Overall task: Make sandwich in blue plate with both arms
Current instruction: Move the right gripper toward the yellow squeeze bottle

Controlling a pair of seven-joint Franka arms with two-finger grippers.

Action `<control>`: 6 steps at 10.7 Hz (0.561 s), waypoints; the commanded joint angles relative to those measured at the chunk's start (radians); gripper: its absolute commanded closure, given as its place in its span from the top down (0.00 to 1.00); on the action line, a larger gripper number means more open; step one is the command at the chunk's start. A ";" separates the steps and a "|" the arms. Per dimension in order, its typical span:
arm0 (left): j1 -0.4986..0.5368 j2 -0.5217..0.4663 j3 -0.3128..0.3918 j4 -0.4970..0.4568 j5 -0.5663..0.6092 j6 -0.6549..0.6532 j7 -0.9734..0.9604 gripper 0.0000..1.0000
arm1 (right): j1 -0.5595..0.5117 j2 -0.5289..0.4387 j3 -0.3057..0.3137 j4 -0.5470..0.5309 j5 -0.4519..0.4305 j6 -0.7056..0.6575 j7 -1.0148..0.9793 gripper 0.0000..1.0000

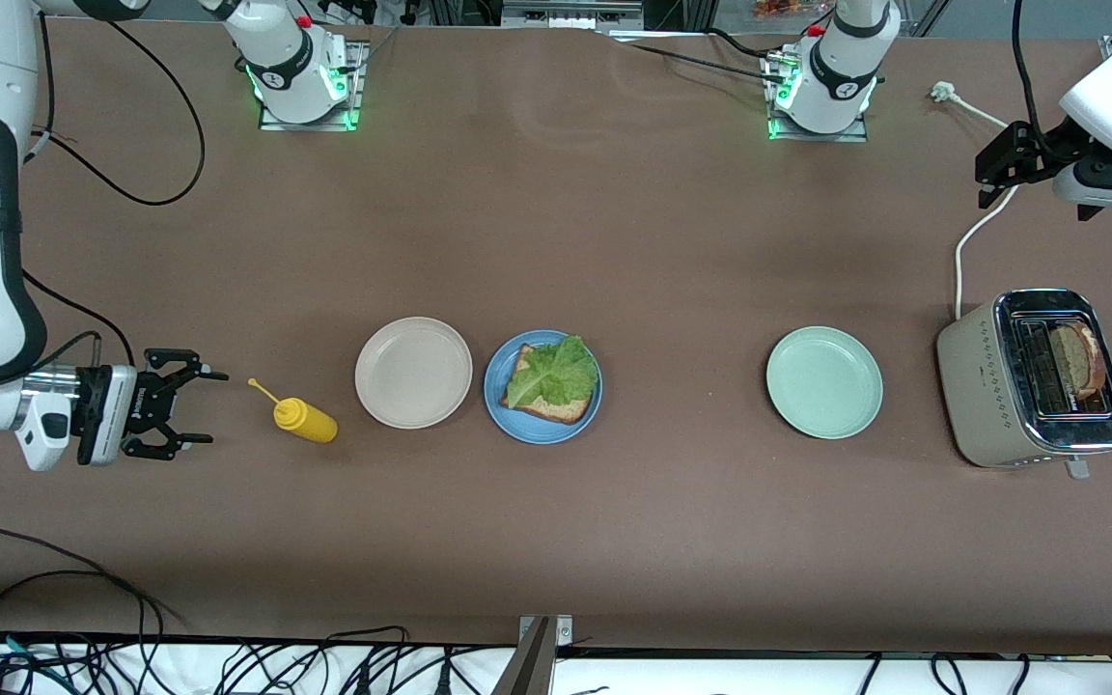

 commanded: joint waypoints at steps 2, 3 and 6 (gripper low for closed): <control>0.022 0.002 -0.003 0.043 -0.013 -0.029 0.005 1.00 | -0.032 0.086 0.020 -0.007 0.118 0.048 -0.216 1.00; 0.022 0.003 -0.004 0.043 -0.014 -0.029 0.003 1.00 | -0.026 0.112 0.026 -0.008 0.143 0.074 -0.256 1.00; 0.021 0.005 -0.006 0.041 -0.018 -0.031 0.002 1.00 | 0.003 0.158 0.052 -0.008 0.177 0.142 -0.338 1.00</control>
